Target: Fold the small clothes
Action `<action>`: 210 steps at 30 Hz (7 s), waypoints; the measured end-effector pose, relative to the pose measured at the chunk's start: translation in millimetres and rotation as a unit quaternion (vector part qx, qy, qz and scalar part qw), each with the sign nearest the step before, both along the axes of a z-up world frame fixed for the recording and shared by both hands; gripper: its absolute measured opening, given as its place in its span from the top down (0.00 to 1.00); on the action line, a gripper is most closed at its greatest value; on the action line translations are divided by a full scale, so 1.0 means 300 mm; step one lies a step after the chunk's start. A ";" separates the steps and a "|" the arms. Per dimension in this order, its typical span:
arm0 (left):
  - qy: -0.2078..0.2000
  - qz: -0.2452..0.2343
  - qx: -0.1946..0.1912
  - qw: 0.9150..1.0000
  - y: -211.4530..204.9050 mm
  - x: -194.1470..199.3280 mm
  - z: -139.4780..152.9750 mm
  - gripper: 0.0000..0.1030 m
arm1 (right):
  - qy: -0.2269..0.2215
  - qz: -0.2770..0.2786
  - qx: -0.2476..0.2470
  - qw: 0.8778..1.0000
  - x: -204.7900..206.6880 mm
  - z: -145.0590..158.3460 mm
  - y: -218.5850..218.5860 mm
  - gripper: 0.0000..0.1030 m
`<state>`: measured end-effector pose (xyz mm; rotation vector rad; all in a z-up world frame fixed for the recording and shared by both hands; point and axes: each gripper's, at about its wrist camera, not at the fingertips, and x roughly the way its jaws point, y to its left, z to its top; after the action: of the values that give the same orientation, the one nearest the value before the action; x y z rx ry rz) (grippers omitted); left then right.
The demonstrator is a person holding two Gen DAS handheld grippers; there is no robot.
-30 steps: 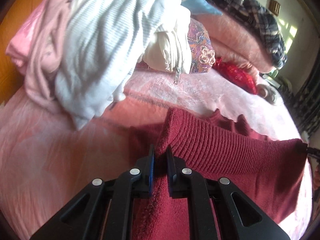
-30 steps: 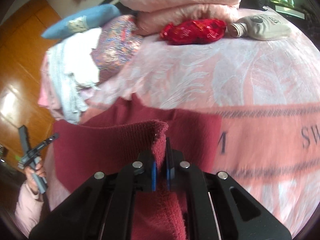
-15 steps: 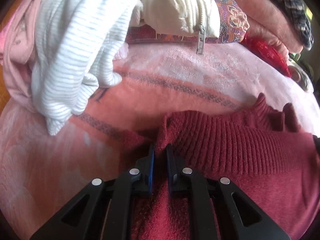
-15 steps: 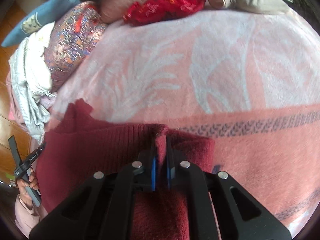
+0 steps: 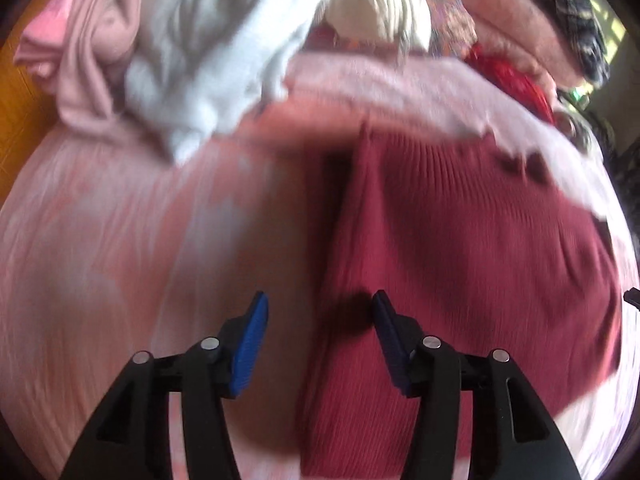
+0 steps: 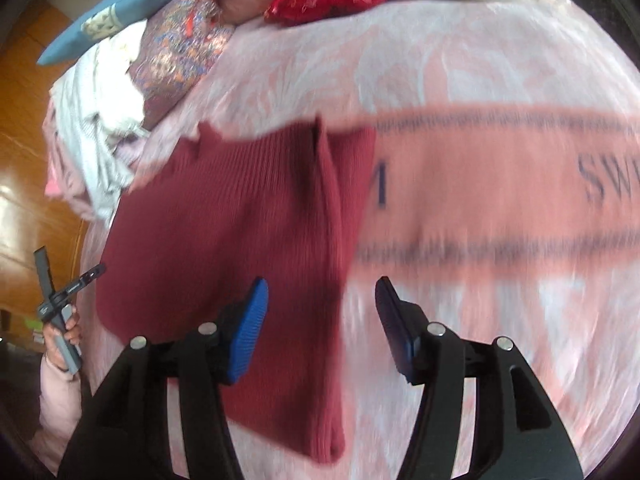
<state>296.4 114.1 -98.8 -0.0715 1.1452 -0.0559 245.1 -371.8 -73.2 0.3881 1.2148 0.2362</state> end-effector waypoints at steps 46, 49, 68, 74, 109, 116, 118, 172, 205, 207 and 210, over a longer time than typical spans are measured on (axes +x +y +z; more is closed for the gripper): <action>0.029 -0.061 -0.003 0.998 -0.058 -0.196 -0.104 0.47 | 0.049 0.063 -0.004 0.997 -0.194 -0.133 0.096 0.93; 0.027 -0.061 0.004 0.998 -0.059 -0.206 -0.093 0.47 | 0.043 0.069 -0.012 0.997 -0.195 -0.112 0.110 0.87; -0.028 -0.088 0.005 0.996 -0.374 -0.064 0.128 0.38 | 0.048 0.019 -0.066 0.996 0.052 -0.007 0.117 0.55; 0.012 -0.077 0.008 0.997 -0.414 -0.003 0.010 0.39 | 0.077 0.022 -0.078 0.994 0.099 -0.069 0.124 0.55; 0.010 -0.082 0.011 0.997 -0.426 -0.011 -0.075 0.33 | 0.083 0.003 -0.084 0.993 0.058 -0.121 0.164 0.79; 0.016 -0.087 0.009 0.996 -0.426 -0.007 -0.074 0.33 | 0.085 -0.005 -0.091 0.992 0.074 -0.030 0.220 0.85; 0.017 -0.087 0.009 0.996 -0.425 -0.006 -0.074 0.33 | 0.074 0.004 -0.095 0.993 0.081 0.025 0.267 0.86; 0.052 -0.127 -0.245 0.960 -0.692 0.029 0.074 0.22 | 0.062 0.113 0.030 0.991 -0.013 -0.009 0.517 0.59; 0.015 -0.145 -0.207 0.967 -0.700 0.017 0.061 0.84 | 0.046 0.023 0.018 0.999 -0.068 0.060 0.380 0.63; 0.014 -0.147 -0.203 0.968 -0.655 -0.005 0.073 0.84 | 0.040 0.019 0.014 0.999 -0.039 0.060 0.356 0.63; 0.017 -0.156 -0.190 0.969 -0.607 -0.052 0.082 0.85 | 0.036 0.019 0.016 0.999 0.021 0.040 0.376 0.63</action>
<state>280.7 -68.1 -74.3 -0.2317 1.1604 -0.5564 251.4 -259.1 -61.1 0.4049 1.2922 0.2779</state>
